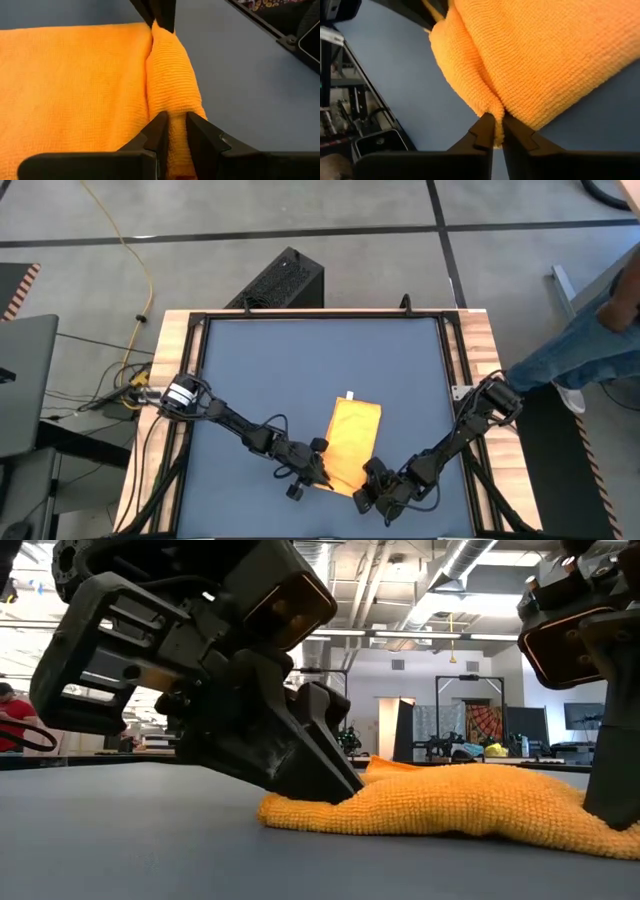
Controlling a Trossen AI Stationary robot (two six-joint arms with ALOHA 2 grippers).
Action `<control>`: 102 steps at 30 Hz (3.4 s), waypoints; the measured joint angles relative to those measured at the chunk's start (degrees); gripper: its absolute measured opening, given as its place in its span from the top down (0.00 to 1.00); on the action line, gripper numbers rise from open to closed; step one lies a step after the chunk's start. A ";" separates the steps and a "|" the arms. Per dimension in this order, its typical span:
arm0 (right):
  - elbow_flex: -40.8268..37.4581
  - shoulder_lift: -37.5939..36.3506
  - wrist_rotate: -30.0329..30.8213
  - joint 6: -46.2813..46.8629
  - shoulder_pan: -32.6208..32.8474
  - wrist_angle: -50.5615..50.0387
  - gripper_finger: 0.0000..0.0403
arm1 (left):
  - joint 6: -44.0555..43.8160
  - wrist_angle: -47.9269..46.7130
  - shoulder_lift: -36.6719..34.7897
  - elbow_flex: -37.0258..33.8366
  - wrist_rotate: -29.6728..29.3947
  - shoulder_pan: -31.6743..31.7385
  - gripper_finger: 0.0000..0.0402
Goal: Roll towel into tight, uniform cylinder
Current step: Roll the orange towel
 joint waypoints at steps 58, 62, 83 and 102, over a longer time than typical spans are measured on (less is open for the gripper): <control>5.42 -0.70 7.07 -60.36 1.09 -12.73 0.69 | -5.02 -21.13 0.13 8.48 16.30 5.93 0.85; 5.42 -0.70 7.08 -60.17 1.11 -13.54 0.69 | -4.90 -21.13 0.14 8.48 16.64 6.10 0.85; 5.41 0.86 4.37 -40.58 2.04 -13.00 0.96 | 4.17 -24.50 -9.69 7.95 19.40 7.22 0.85; 5.33 0.24 2.82 -27.42 2.63 -12.70 0.96 | 10.15 -18.81 -9.46 7.96 3.23 -1.16 0.85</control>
